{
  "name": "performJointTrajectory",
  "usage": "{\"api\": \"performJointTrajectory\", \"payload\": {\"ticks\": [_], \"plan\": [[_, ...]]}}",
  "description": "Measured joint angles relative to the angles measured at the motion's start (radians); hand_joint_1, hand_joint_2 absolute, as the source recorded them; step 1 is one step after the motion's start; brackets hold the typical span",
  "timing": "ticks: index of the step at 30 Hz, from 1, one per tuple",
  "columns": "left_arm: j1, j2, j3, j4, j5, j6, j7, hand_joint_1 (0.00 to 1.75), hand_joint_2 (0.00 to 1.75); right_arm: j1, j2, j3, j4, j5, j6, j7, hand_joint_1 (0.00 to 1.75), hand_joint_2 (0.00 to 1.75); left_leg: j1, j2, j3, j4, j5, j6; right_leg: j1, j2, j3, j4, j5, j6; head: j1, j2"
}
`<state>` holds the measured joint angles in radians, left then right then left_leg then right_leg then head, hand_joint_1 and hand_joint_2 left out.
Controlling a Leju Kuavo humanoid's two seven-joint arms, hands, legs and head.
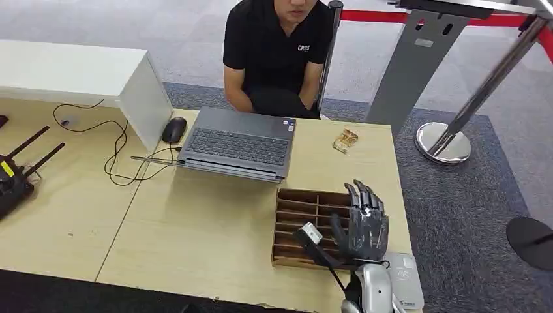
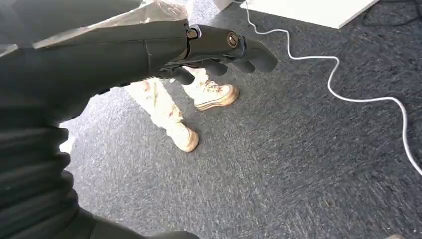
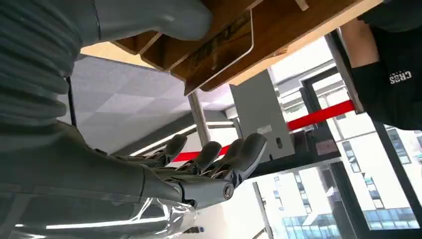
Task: Pass the card to the sensor for recognition and then transmit it.
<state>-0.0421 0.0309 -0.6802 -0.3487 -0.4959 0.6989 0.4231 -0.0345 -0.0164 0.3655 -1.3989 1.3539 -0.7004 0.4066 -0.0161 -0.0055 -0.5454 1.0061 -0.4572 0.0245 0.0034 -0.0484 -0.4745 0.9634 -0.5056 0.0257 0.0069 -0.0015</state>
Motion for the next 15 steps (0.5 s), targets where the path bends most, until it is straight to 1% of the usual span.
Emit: {"api": "performJointTrajectory", "payload": {"ticks": [3,4,5,6,15], "plan": [[0.0,0.0,0.0,0.0,-0.002,0.0,-0.001,0.0,1.75,-0.002,-0.001,0.0,0.01,-0.006,0.0,0.01,0.51,1.75,0.0,0.0,0.0,0.0,0.0,0.0,0.0,0.0,0.0,0.0,0.0,0.0,0.0,0.0],[0.0,0.0,0.0,0.0,-0.003,0.0,-0.001,0.0,1.75,-0.003,-0.002,0.0,0.013,-0.007,0.0,0.011,0.79,1.75,0.0,0.0,0.0,0.0,0.0,0.0,0.0,0.0,0.0,0.0,0.0,0.0,0.0,0.0],[0.0,0.0,0.0,0.0,-0.003,0.0,-0.002,0.0,1.75,-0.004,-0.003,0.0,0.016,-0.01,0.0,0.011,1.31,1.75,0.0,0.0,0.0,0.0,0.0,0.0,0.0,0.0,0.0,0.0,0.0,0.0,0.0,0.0],[0.0,0.0,0.0,0.0,-0.003,0.0,-0.001,0.0,1.75,-0.005,-0.003,0.0,0.019,-0.01,0.0,0.012,1.75,1.75,0.0,0.0,0.0,0.0,0.0,0.0,0.0,0.0,0.0,0.0,0.0,0.0,0.0,0.0],[0.0,0.0,0.003,0.0,-0.007,0.0,-0.003,0.0,1.75,-0.007,-0.008,0.0,0.029,-0.006,0.0,0.017,1.75,1.75,0.0,0.0,0.0,0.0,0.0,0.0,0.0,0.0,0.0,0.0,0.0,0.0,0.0,0.0]]}}
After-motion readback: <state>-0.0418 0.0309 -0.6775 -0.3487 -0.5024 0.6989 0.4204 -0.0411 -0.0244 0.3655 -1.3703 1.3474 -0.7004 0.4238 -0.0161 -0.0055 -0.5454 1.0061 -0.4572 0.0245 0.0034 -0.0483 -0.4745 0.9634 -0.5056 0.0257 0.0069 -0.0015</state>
